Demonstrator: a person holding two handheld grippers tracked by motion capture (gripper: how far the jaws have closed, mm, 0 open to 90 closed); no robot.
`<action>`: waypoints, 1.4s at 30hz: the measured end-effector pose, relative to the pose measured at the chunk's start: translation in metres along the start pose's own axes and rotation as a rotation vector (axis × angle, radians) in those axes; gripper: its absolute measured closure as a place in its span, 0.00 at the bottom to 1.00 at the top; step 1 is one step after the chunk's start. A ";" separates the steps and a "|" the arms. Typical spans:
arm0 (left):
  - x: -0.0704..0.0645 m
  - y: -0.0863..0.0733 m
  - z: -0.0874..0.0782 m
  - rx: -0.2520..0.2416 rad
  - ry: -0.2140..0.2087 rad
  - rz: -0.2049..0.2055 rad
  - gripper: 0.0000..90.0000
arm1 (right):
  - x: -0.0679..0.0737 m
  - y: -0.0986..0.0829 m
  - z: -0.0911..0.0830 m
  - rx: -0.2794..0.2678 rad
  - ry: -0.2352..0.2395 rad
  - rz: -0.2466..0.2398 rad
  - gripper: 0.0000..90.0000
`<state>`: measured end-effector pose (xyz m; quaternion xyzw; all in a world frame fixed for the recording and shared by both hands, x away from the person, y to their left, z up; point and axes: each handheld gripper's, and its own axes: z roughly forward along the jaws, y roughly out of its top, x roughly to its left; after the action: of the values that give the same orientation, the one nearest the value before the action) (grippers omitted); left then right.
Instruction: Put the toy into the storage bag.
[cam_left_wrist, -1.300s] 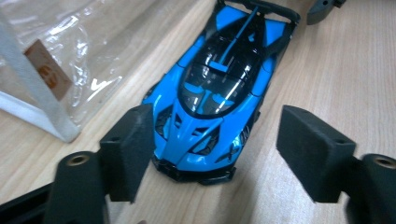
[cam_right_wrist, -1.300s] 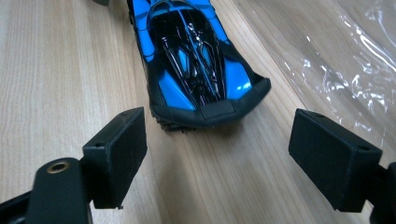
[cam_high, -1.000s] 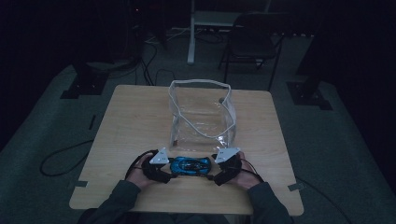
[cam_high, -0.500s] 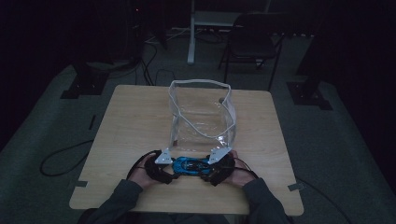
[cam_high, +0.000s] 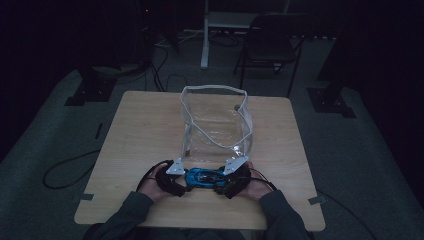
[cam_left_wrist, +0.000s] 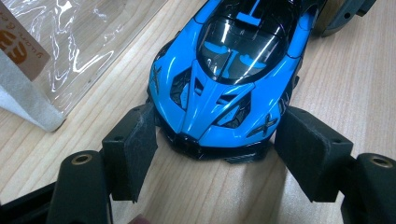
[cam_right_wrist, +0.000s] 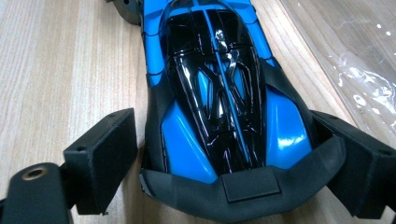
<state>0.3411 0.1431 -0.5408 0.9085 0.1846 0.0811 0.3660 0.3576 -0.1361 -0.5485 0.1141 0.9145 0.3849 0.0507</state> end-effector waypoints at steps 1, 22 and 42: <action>0.000 0.000 0.000 -0.001 -0.001 0.001 0.34 | 0.000 0.000 0.000 -0.002 0.002 -0.001 0.15; -0.001 0.004 0.005 -0.017 0.035 0.015 0.33 | 0.002 -0.002 -0.013 0.015 -0.012 0.005 0.27; -0.006 0.009 0.012 -0.034 0.036 0.026 0.32 | 0.007 0.022 -0.039 -0.154 -0.040 0.017 0.27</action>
<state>0.3416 0.1269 -0.5431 0.9028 0.1780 0.1054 0.3770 0.3478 -0.1461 -0.5054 0.1255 0.8800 0.4520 0.0743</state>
